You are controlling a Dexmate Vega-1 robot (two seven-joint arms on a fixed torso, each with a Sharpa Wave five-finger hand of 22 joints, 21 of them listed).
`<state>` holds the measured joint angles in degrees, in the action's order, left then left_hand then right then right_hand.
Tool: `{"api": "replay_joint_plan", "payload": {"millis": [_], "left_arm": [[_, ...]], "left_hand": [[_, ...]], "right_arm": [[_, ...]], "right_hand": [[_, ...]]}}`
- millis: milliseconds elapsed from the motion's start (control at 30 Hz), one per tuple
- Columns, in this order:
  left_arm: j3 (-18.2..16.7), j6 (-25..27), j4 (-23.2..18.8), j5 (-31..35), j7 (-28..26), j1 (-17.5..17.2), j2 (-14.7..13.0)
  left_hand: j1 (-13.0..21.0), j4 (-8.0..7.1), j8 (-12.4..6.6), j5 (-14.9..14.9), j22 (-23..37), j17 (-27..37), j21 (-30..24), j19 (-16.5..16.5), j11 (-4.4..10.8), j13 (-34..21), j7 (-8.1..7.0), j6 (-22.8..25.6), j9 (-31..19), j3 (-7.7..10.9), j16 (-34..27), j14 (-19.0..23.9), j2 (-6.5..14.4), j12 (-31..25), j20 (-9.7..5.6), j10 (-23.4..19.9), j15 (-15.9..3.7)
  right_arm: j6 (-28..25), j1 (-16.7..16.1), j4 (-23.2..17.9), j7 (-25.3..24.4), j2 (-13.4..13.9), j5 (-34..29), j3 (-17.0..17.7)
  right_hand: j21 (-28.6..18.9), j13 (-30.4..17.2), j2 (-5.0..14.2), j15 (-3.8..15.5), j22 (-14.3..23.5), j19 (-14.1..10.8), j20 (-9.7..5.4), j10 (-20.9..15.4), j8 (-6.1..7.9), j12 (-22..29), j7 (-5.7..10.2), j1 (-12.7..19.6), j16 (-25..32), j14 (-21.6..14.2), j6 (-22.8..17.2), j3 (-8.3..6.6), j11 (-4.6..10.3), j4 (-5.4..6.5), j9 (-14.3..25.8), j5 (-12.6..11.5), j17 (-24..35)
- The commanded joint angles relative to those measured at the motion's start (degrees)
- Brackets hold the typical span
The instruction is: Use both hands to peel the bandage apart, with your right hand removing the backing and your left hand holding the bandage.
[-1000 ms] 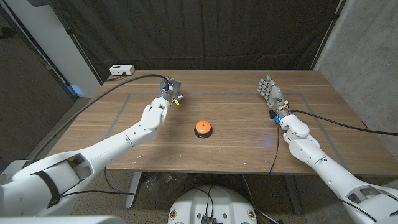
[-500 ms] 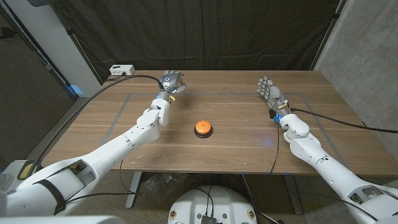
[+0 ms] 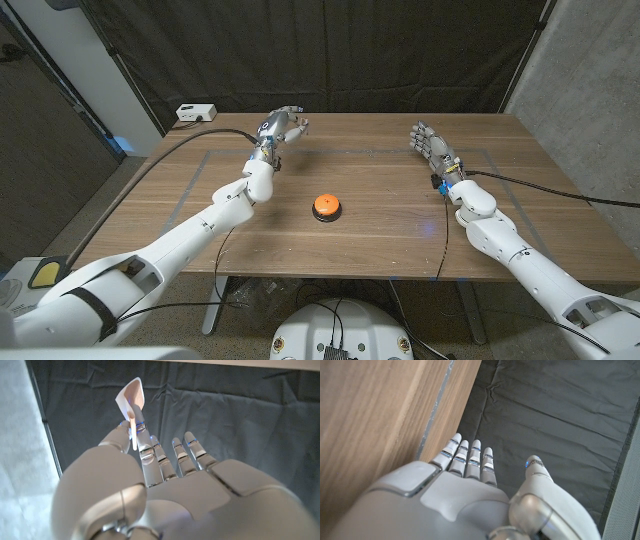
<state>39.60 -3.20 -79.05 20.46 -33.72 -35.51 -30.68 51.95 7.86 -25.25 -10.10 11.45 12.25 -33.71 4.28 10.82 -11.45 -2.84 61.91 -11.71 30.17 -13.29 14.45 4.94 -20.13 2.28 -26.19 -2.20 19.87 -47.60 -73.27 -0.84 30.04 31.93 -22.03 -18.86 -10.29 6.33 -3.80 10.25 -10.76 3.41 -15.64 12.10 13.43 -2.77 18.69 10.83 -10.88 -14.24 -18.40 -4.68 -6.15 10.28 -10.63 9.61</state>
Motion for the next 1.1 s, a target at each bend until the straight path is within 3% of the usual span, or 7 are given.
{"api": "replay_joint_plan", "payload": {"millis": [33,133,600,900,967,1100], "left_arm": [[-3.35,-14.42,8.52,-11.82,5.47,2.42,3.82],[-3.46,-15.29,8.71,-12.83,6.95,2.60,4.12],[-5.01,-21.48,12.09,-24.99,20.19,3.66,6.86],[-5.15,-23.65,15.95,-34.30,33.93,5.66,8.13],[-4.92,-23.95,16.81,-35.49,36.72,6.31,8.23],[-4.99,-25.49,20.59,-40.77,45.07,7.94,9.79]], "left_hand": [[0.06,-0.47,-0.30,0.06,-0.07,0.29,-0.42,-0.10,-0.62,-0.19,-0.18,-0.52,-0.21,0.08,0.15,-0.93,0.13,0.45,0.39,0.46,-5.38],[0.02,-0.54,-0.39,0.04,-0.08,0.33,-0.43,-0.17,-0.62,-0.21,-0.28,-0.57,-0.28,0.08,0.13,-1.03,0.16,0.80,0.45,0.83,-5.36],[0.20,-0.56,-0.85,-0.07,-0.12,0.46,-0.45,-0.53,-0.66,-0.27,0.23,-0.50,-0.52,0.28,0.15,-1.68,0.27,1.70,0.75,1.08,-4.75],[0.65,-0.34,-1.40,-0.15,-0.14,0.46,-0.33,-1.14,-0.79,-0.31,0.96,-0.43,-1.03,0.62,0.27,-2.23,0.36,2.34,0.86,1.38,-4.27],[0.69,-0.35,-1.53,-0.15,-0.14,0.47,-0.27,-1.39,-0.76,-0.33,0.94,-0.54,-1.19,0.68,0.35,-2.57,0.39,2.70,0.99,1.87,-3.97],[0.82,-0.31,-1.89,-0.16,-0.14,0.50,-0.14,-1.94,-0.90,-0.36,1.00,-0.56,-1.53,0.79,0.72,-3.78,0.40,3.31,1.15,2.55,-3.40]], "right_arm": [[-0.81,-1.09,-5.91,-3.97,2.43,-5.34,-0.71],[-0.96,-1.70,-8.34,-6.39,3.26,-8.21,-0.83],[-6.10,-4.13,-18.50,-15.31,6.86,-20.77,-1.28],[-13.80,-7.33,-26.96,-22.72,9.05,-30.46,-0.80],[-16.78,-8.26,-29.39,-24.28,9.21,-32.04,-0.48],[-21.13,-9.70,-33.22,-25.39,9.81,-33.56,0.06]], "right_hand": [[-0.21,-0.13,0.17,-0.19,0.32,-0.69,0.54,-0.65,0.16,0.07,0.07,1.06,0.16,-0.69,-0.69,-0.38,0.02,-0.59,0.24,0.08,0.11],[-0.06,-0.14,0.30,-0.82,0.33,-0.70,1.38,-0.86,0.18,0.03,0.27,1.58,0.06,-0.88,-1.08,-0.59,0.22,-0.92,0.26,-0.04,0.11],[0.36,-0.14,0.33,-1.48,0.38,-0.55,1.99,-2.26,0.25,0.27,0.89,2.63,0.22,-2.37,-2.33,-0.93,0.27,-1.60,0.28,-0.27,0.15],[0.50,-0.15,0.20,-1.41,0.45,-0.84,2.23,-3.89,0.27,0.65,1.16,3.14,0.33,-3.58,-3.23,-1.01,0.28,-1.92,0.30,-0.35,0.19],[0.44,-0.15,0.08,-1.20,0.49,-1.38,2.38,-4.83,0.27,0.86,1.30,3.40,0.64,-5.01,-3.75,-1.02,0.23,-2.06,0.31,-0.36,0.21],[-1.90,-0.25,0.31,-0.34,1.05,-7.67,1.85,-8.49,-0.01,1.51,1.10,2.70,1.90,-11.87,-5.53,-0.85,0.10,-1.28,0.32,-0.30,0.67]]}}
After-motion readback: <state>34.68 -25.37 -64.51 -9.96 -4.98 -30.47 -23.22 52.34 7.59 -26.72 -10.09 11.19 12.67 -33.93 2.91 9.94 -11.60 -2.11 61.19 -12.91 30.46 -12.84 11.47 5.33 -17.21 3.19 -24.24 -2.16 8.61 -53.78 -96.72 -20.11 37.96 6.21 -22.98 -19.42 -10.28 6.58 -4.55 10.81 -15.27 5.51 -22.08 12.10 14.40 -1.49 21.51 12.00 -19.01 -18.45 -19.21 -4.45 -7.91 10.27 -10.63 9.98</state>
